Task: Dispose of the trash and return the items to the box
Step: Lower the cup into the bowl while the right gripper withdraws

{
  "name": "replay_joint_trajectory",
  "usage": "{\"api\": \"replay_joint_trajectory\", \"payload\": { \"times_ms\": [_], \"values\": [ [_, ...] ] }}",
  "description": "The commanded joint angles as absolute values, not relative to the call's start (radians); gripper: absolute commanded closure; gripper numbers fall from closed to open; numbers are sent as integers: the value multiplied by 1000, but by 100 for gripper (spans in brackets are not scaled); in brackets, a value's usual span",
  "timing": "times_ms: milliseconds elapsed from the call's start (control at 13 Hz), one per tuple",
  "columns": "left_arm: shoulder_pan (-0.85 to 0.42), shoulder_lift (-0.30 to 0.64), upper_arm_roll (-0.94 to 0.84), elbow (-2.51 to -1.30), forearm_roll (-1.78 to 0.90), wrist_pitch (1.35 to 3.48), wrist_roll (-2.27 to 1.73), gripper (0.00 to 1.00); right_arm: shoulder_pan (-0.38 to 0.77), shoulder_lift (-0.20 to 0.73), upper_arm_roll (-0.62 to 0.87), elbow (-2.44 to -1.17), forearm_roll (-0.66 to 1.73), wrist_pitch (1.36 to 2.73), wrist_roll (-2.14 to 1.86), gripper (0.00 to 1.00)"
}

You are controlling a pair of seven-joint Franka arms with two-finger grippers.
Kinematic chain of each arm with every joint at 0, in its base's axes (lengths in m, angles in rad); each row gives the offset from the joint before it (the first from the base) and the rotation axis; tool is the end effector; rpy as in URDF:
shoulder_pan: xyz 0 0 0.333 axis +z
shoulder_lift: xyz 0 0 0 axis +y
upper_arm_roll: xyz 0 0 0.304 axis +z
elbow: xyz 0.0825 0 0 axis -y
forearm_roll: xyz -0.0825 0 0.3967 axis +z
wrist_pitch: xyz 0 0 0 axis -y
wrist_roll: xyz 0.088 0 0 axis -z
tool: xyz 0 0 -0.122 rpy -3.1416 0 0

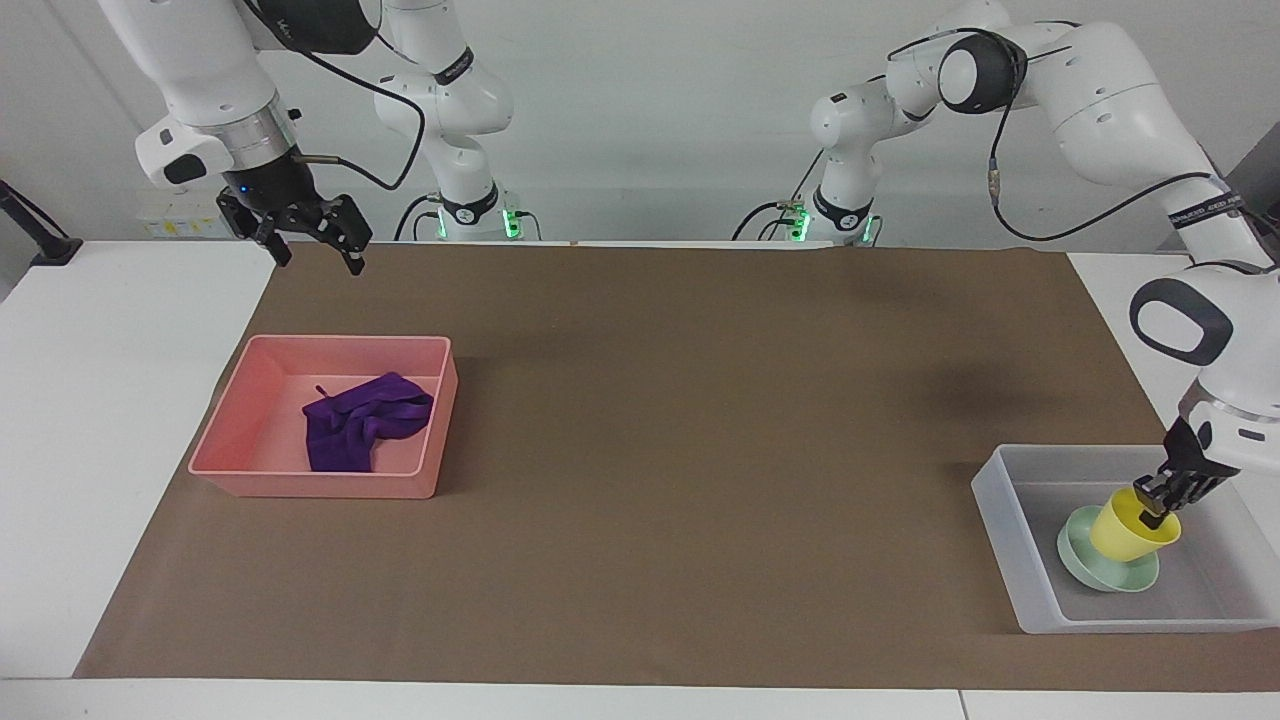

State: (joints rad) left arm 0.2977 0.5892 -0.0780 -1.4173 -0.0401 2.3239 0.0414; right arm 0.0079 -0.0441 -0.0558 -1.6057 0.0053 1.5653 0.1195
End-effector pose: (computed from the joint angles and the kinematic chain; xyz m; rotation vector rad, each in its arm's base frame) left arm 0.7333 0.1739 0.3599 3.0497 0.3385 0.5042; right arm 0.5528 -0.0265 0.6048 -3.1228 0.2618 -0.0053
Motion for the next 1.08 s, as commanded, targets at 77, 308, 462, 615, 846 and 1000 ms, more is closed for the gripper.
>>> {"api": "replay_joint_trajectory", "payload": {
  "times_ms": [77, 308, 462, 615, 846, 1000],
  "values": [
    [313, 592, -87, -1440, -23, 2323, 51, 48, 6, -60, -67, -1632, 9, 1554, 86, 0],
    [311, 594, -87, -1430, -3, 2319, 54, 0, 17, -77, -67, -1658, 9, 1555, 84, 0],
    [304, 592, -87, -1422, 37, 2321, 69, 0, 18, -74, -64, -1651, 5, 1552, 83, 0],
    [295, 562, -87, -1433, 37, 2319, 153, 0, 20, -75, -64, -1652, -5, 1563, 65, 0],
    [265, 458, -94, -1518, 34, 2283, 244, 0, 35, -71, -64, -1649, -21, 1569, 57, 0],
    [226, 353, -94, -1633, 32, 2286, 242, 0, 34, -64, -64, -1628, -25, 1568, 54, 0]
  ]
}}
